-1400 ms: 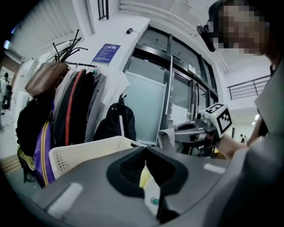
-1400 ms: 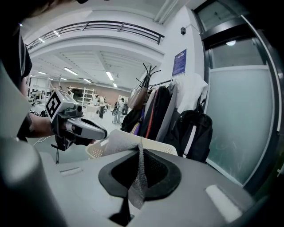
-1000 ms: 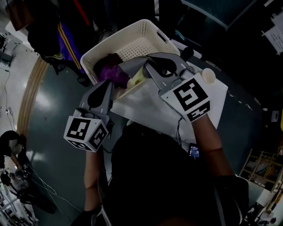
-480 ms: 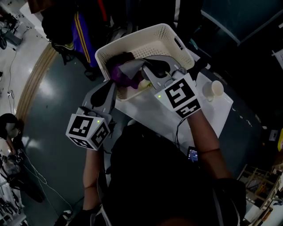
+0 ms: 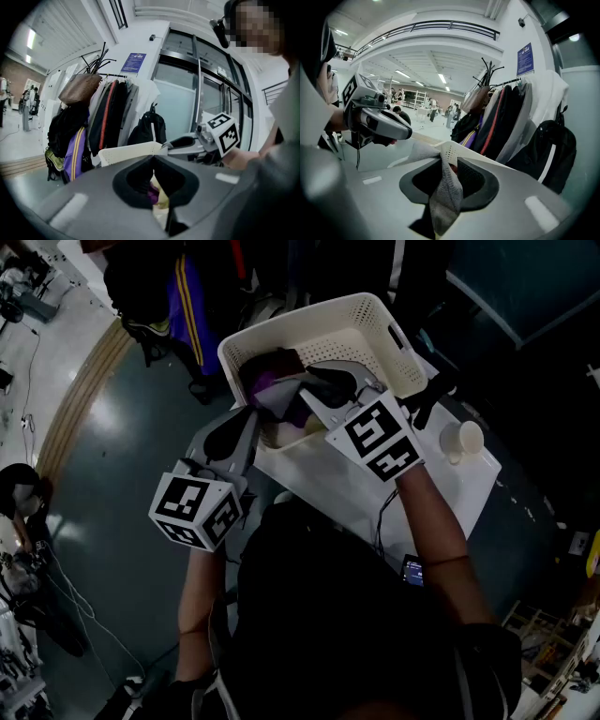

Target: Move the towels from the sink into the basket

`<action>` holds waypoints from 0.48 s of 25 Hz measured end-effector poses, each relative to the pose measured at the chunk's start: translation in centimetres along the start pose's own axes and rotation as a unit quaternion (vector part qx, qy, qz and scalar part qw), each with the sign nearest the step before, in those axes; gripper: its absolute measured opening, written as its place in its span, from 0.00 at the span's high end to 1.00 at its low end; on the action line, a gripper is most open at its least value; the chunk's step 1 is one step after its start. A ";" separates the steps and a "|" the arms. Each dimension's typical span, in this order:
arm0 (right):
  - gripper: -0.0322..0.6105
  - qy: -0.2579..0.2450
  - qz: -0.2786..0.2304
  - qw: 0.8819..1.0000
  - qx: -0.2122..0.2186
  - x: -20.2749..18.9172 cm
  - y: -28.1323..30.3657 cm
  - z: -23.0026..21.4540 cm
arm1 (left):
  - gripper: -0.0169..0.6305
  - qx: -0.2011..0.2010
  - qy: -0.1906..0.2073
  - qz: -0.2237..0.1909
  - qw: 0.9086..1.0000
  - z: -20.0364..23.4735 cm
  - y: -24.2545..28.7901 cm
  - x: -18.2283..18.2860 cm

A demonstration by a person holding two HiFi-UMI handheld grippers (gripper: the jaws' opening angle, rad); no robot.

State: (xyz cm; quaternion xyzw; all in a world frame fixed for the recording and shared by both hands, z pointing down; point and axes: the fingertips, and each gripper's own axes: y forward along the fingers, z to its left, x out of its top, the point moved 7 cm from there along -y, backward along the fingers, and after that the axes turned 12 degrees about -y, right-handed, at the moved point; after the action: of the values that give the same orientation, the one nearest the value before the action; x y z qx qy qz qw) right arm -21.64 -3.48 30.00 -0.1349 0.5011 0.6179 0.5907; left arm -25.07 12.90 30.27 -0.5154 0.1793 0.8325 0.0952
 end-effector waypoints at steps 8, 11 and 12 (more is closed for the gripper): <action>0.69 0.008 0.002 1.000 0.014 -0.2 -0.1 0.2 | 0.97 0.003 -0.001 0.003 1.000 0.2 0.0 -0.1; 0.69 0.011 0.002 1.000 0.013 -0.4 -0.4 0.1 | 0.97 0.000 0.000 0.004 1.000 0.1 0.2 -0.2; 0.69 0.010 0.003 1.000 0.014 -0.4 -0.6 0.1 | 0.97 -0.001 0.001 0.004 1.000 0.0 0.2 -0.2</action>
State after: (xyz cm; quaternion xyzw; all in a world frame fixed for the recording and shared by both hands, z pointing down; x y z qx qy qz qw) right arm -21.02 -3.76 30.09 -0.1316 0.5158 0.6113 0.5857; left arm -25.09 12.71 30.49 -0.5154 0.1808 0.8327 0.0912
